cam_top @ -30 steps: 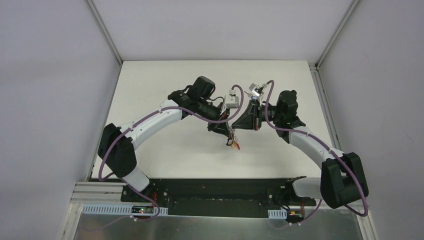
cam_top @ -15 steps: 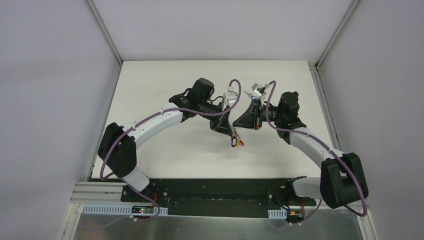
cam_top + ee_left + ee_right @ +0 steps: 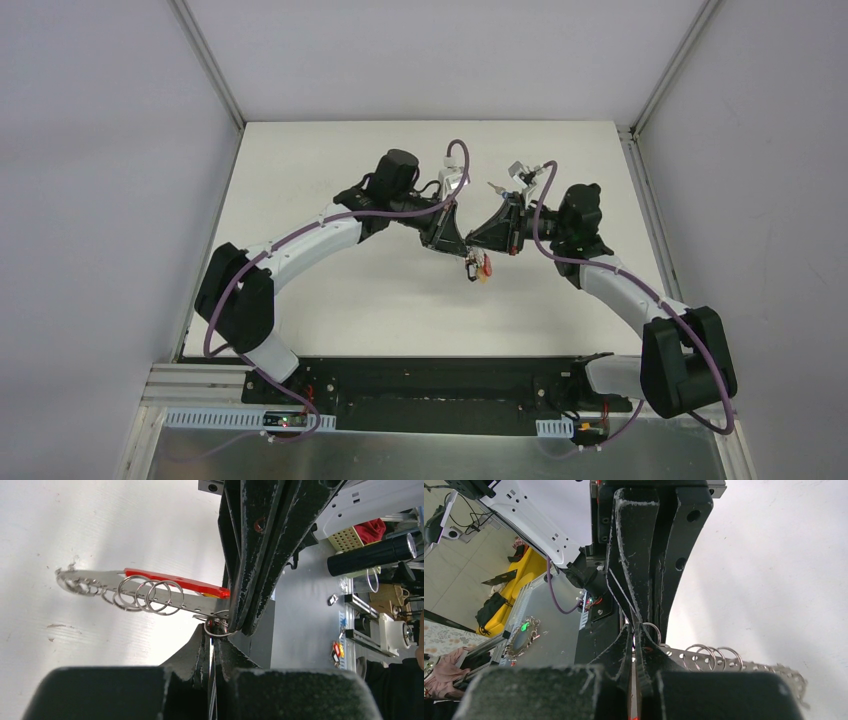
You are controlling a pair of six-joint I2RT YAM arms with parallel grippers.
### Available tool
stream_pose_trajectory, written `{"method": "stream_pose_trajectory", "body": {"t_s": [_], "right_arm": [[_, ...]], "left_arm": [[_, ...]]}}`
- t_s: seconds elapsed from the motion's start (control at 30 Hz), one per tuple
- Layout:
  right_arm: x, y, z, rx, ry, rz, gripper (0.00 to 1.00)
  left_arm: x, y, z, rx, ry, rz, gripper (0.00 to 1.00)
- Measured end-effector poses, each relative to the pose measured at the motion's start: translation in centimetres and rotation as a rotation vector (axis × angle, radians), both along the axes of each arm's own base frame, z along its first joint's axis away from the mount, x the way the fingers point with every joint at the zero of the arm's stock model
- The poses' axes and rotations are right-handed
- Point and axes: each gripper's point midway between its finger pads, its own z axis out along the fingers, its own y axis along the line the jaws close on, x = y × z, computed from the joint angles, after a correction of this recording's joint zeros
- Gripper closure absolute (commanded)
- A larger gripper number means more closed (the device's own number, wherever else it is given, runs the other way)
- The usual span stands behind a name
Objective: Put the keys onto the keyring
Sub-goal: Adjust the key on the keyring.
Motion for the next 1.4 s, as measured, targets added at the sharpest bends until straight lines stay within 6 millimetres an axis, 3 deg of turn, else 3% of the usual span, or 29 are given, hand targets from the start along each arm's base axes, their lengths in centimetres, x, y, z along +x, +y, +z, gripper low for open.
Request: {"method": "stream_pose_trajectory", "body": {"t_s": [0.17,0.33,0.77,1.17,1.4], "right_arm": [[0.1,-0.1,0.1,0.001,-0.003,-0.005,1.00],[0.1,-0.2,0.0,0.000,-0.001,-0.006,1.00],[-0.2,-0.2,-0.2,-0.006,0.006,0.009,1.00],[-0.3,-0.4,-1.5,-0.039,0.023,0.012,1.00],[-0.6,-0.1,-2.2,-0.071,0.008,0.027,1.00]], "left_arm": [[0.3,0.0,0.5,-0.025,-0.003,0.000,0.95],[0.6,0.4,0.3,-0.032,-0.026,-0.007,1.00],[-0.1,1.9,0.4,0.020,-0.122,-0.072,1.00],[-0.7,2.9,0.9,0.068,-0.165,-0.119,1.00],[0.4,3.3,1.7,0.135,-0.210,-0.094,1.00]]}}
